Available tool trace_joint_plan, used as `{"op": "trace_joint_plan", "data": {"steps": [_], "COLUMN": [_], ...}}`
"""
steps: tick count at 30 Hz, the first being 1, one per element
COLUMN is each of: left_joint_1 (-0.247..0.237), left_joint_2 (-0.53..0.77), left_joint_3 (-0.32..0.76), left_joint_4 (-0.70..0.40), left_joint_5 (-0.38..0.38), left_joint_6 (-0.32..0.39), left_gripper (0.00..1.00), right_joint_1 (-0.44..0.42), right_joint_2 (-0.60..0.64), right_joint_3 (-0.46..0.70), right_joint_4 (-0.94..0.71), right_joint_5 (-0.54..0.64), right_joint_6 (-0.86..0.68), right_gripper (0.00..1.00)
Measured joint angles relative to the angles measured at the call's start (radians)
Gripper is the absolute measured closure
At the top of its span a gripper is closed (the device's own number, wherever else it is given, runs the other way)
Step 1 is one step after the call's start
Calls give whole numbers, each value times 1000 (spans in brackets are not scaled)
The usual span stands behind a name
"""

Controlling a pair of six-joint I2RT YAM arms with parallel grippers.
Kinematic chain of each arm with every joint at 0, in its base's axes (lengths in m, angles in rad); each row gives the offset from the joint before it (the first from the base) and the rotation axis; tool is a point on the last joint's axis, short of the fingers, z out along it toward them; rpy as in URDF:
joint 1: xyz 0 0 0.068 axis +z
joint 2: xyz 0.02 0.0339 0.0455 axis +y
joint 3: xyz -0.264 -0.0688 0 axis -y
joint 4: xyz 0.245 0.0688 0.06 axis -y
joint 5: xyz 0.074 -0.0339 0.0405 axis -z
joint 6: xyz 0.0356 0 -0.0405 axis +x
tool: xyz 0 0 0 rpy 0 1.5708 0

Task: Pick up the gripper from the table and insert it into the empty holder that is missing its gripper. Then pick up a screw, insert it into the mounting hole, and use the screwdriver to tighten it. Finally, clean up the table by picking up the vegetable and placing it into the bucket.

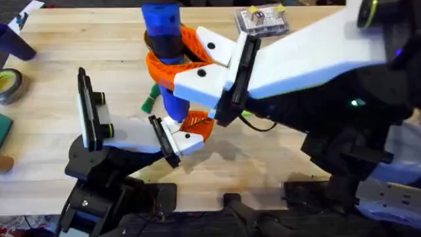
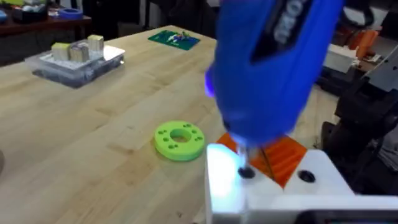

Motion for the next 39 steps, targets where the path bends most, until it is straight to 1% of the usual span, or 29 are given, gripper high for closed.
{"op": "trace_joint_plan", "data": {"steps": [17, 24, 29, 31, 35, 39], "left_joint_1": [0, 0, -4, -4, -4, -4], "left_joint_2": [0, 0, 0, 0, 0, 0], "left_joint_3": [0, 0, 1, 1, 1, 1], "left_joint_4": [-1, 0, -2, -2, -2, -2], "left_joint_5": [9, -1, 0, 0, 0, 0], "left_joint_6": [5, 5, 9, 8, 8, 8], "left_gripper": [990, 990, 990, 990, 990, 990], "right_joint_1": [0, -4, -24, -49, -99, -143], "right_joint_2": [0, 0, 7, 9, 9, 6], "right_joint_3": [0, 6, 68, 134, 254, 292], "right_joint_4": [-3, -12, -88, -128, -144, -167], "right_joint_5": [-8, -12, -23, -21, -20, -49], "right_joint_6": [0, 0, 0, -2, -13, -31], "right_gripper": [975, 975, 976, 976, 976, 976]}}
